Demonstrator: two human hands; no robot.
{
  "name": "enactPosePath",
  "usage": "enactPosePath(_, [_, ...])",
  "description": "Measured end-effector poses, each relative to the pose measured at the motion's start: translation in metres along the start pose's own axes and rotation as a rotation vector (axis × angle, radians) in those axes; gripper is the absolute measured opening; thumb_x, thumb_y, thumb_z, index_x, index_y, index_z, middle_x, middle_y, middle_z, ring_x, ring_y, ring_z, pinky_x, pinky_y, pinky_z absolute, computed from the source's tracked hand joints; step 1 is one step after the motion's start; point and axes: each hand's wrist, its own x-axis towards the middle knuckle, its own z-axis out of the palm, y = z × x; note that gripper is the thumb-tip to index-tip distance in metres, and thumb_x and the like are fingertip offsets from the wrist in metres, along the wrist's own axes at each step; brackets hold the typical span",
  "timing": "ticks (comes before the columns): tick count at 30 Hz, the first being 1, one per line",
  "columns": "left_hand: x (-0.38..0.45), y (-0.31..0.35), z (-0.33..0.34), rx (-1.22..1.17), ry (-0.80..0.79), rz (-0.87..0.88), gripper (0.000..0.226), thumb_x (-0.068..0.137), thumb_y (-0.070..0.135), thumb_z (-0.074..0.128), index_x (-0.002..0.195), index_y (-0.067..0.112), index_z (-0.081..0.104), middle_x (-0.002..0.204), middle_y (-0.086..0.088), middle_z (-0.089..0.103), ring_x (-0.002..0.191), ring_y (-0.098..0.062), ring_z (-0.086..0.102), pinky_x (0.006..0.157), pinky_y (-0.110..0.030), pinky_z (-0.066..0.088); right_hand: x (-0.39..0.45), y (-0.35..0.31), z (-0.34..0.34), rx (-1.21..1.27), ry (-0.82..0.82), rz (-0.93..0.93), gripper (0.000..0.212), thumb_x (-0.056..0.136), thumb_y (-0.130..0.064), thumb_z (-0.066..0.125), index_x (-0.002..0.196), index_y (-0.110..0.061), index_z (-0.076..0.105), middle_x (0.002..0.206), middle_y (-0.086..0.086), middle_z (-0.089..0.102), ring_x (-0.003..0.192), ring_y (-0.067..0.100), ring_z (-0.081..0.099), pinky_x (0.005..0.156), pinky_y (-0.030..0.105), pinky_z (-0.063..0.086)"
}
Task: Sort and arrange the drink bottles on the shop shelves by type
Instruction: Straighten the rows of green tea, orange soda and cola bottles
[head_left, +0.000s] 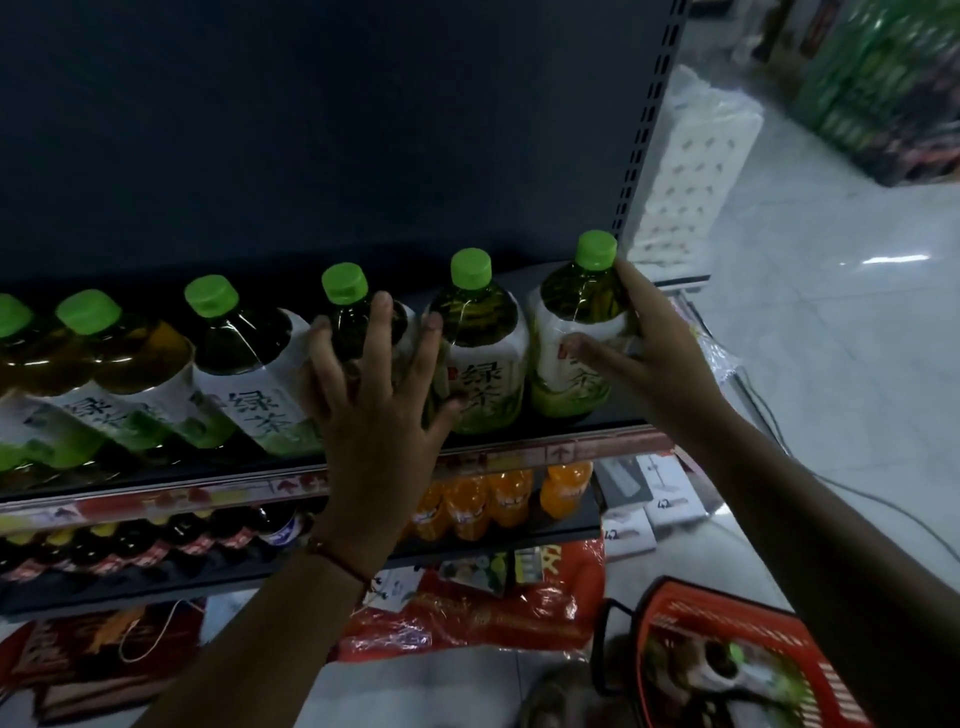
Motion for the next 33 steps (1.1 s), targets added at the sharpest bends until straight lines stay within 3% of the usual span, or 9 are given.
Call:
enactPosePath(5, [-0.003,-0.006,0.001,-0.111,-0.045,0.019,0.084,0.087,0.050,0.064,0.157,0.030,0.022,0.165,-0.010,0.006,0.147,-0.050,0.001,0.117,-0.065,0.011,-0.009,-0.013,0.015,-0.002,0.071,0.069,0.072,0.083,-0.032,0.073,0.145,-0.022,0.038,0.127,-0.004,0.061,0.117,0.009,0.058,0.097,0.043,0.051])
enactPosePath(8, [-0.014,-0.009,-0.004,-0.205,-0.025,0.097,0.075,0.093,0.044,0.060,0.157,0.025,0.026,0.165,-0.015,0.006,0.148,-0.050,-0.005,0.117,-0.066,0.012,-0.019,-0.015,0.019,-0.125,0.099,0.100,0.080,0.086,-0.042,0.067,0.152,-0.027,0.025,0.149,-0.002,0.043,0.137,0.015,0.041,0.110,0.046,0.040])
enactPosePath(10, [-0.031,-0.009,-0.007,-0.262,0.021,0.167,0.068,0.094,0.036,0.060,0.154,0.020,0.034,0.163,-0.020,0.015,0.149,-0.049,0.004,0.118,-0.064,0.013,-0.040,-0.018,0.026,-0.283,0.200,0.112,0.076,0.089,-0.034,0.065,0.153,-0.020,0.025,0.157,0.002,0.030,0.144,0.017,0.028,0.115,0.039,0.030])
enactPosePath(12, [-0.063,-0.006,-0.002,-0.333,0.033,0.236,0.058,0.093,0.031,0.060,0.148,0.016,0.047,0.157,-0.022,0.032,0.145,-0.045,0.024,0.114,-0.060,0.024,-0.076,-0.019,0.041,-0.389,0.306,0.053,0.063,0.091,-0.027,0.062,0.146,-0.016,0.035,0.152,0.007,0.036,0.140,0.019,0.031,0.111,0.038,0.034])
enactPosePath(15, [-0.127,0.002,0.023,-0.425,-0.235,0.232,0.061,0.087,0.028,0.066,0.144,0.018,0.050,0.149,-0.017,0.045,0.135,-0.037,0.043,0.107,-0.051,0.038,-0.138,0.009,0.079,-0.511,0.213,-0.022,0.049,0.088,-0.029,0.055,0.135,-0.018,0.045,0.141,0.012,0.048,0.131,0.023,0.041,0.102,0.041,0.041])
enactPosePath(19, [-0.197,0.012,0.080,-0.365,-0.694,0.076,0.080,0.075,0.041,0.080,0.145,0.028,0.044,0.145,-0.009,0.051,0.125,-0.034,0.055,0.091,-0.048,0.052,-0.199,0.089,0.134,-0.543,-0.094,0.129,0.059,0.086,-0.030,0.066,0.140,-0.024,0.043,0.148,0.008,0.041,0.132,0.027,0.041,0.102,0.042,0.041])
enactPosePath(24, [-0.235,0.035,0.171,-0.432,-0.846,-0.068,0.071,0.097,0.049,0.051,0.156,0.040,0.012,0.166,0.003,0.004,0.150,-0.025,0.012,0.117,-0.041,0.026,-0.219,0.206,0.184,-0.475,-0.129,0.353,0.069,0.086,-0.029,0.069,0.146,-0.030,0.034,0.153,0.003,0.034,0.136,0.023,0.038,0.108,0.039,0.040])
enactPosePath(28, [-0.251,0.051,0.246,-0.605,-0.759,-0.134,0.071,0.097,0.039,0.057,0.155,0.040,0.017,0.162,0.016,-0.012,0.148,-0.009,-0.010,0.122,-0.038,0.023,-0.213,0.289,0.217,-0.361,-0.014,0.468,0.066,0.086,-0.028,0.070,0.144,-0.025,0.038,0.149,0.004,0.037,0.131,0.019,0.042,0.101,0.028,0.040])
enactPosePath(33, [-0.236,0.054,0.291,-0.594,-0.350,-0.067,0.067,0.089,0.038,0.063,0.149,0.035,0.034,0.160,0.000,0.020,0.143,-0.028,0.030,0.102,-0.048,0.047,-0.191,0.370,0.234,-0.050,0.231,0.595,0.085,0.078,-0.038,0.075,0.148,-0.024,0.028,0.151,0.001,0.037,0.134,0.012,0.038,0.101,0.030,0.039])
